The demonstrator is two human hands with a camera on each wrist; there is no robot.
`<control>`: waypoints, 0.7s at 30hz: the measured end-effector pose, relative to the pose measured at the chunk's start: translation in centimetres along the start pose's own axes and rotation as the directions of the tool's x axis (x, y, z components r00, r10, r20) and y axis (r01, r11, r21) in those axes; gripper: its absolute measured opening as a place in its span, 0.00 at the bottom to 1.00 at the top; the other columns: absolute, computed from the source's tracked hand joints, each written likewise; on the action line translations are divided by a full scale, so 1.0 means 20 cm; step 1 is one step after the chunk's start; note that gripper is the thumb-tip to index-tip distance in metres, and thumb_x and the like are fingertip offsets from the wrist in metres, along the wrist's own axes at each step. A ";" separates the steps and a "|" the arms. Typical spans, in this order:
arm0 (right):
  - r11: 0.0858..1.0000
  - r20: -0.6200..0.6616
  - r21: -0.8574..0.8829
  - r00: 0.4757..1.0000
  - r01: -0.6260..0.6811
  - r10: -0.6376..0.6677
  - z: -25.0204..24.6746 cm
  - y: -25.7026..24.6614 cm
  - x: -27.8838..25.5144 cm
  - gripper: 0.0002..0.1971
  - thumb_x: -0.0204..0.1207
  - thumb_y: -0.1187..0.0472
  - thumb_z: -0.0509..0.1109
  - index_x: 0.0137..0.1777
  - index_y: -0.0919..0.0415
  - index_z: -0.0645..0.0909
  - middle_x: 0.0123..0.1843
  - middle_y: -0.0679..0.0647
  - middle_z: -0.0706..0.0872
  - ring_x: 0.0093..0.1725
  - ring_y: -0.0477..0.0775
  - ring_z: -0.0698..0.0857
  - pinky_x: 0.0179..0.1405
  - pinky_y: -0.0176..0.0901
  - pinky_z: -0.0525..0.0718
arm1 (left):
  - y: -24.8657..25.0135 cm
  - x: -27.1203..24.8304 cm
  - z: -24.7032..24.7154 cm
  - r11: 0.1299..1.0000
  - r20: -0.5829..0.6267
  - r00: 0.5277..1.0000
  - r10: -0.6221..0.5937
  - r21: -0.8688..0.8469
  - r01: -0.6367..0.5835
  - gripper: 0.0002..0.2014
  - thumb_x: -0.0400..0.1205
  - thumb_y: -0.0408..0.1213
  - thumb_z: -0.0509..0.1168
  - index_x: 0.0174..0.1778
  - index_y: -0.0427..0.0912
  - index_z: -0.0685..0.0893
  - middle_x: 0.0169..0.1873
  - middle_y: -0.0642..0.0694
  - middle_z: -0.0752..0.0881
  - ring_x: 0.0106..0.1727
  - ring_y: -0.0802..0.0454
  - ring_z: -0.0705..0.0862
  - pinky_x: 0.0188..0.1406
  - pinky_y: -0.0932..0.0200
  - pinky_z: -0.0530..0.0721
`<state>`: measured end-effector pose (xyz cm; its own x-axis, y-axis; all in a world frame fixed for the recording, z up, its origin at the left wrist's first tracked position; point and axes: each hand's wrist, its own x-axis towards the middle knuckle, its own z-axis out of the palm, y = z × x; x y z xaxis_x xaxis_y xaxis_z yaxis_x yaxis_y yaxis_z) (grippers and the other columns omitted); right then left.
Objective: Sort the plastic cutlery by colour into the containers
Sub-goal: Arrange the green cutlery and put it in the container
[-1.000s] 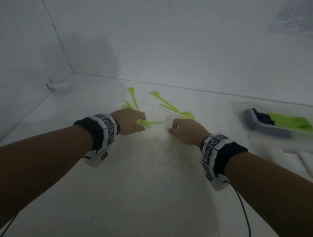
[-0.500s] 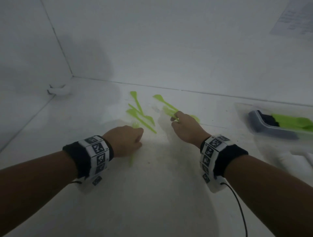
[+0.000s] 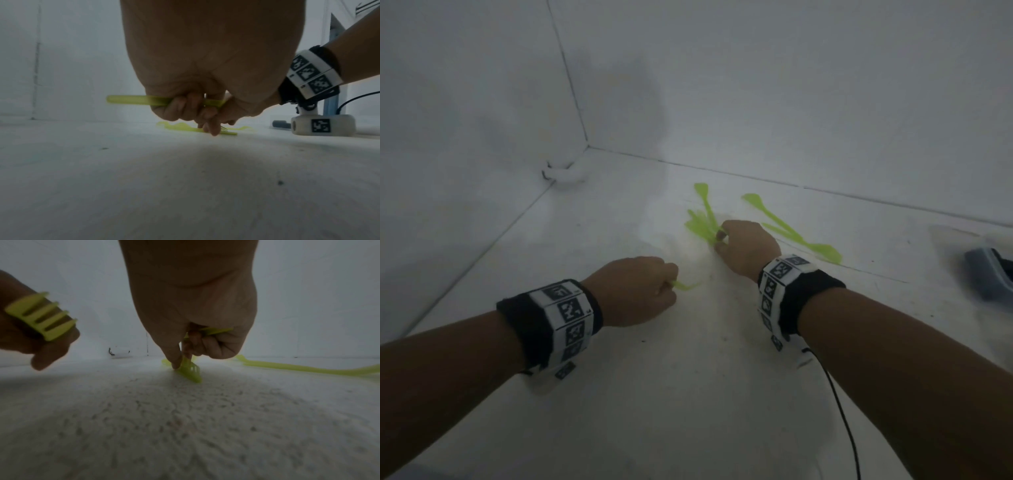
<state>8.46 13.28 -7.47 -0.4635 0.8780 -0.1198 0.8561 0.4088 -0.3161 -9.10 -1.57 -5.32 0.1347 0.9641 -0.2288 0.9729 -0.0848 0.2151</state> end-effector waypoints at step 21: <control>0.763 0.115 0.596 0.968 -0.248 0.224 -0.16 0.49 -0.19 0.16 0.82 0.52 0.77 0.40 0.63 0.80 0.32 0.58 0.69 0.28 0.54 0.67 0.26 0.43 0.65 | 0.33 0.59 0.05 0.940 -0.052 0.998 0.020 -0.339 -0.036 0.33 0.87 0.52 0.65 0.83 0.45 0.60 0.38 0.52 0.79 0.44 0.46 0.81 0.42 0.54 0.75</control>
<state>19.28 14.71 -7.10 -0.2832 0.9124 -0.2954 0.6321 -0.0540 -0.7730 -0.86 8.97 -7.64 0.1437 0.9741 -0.1747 0.8459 -0.0293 0.5325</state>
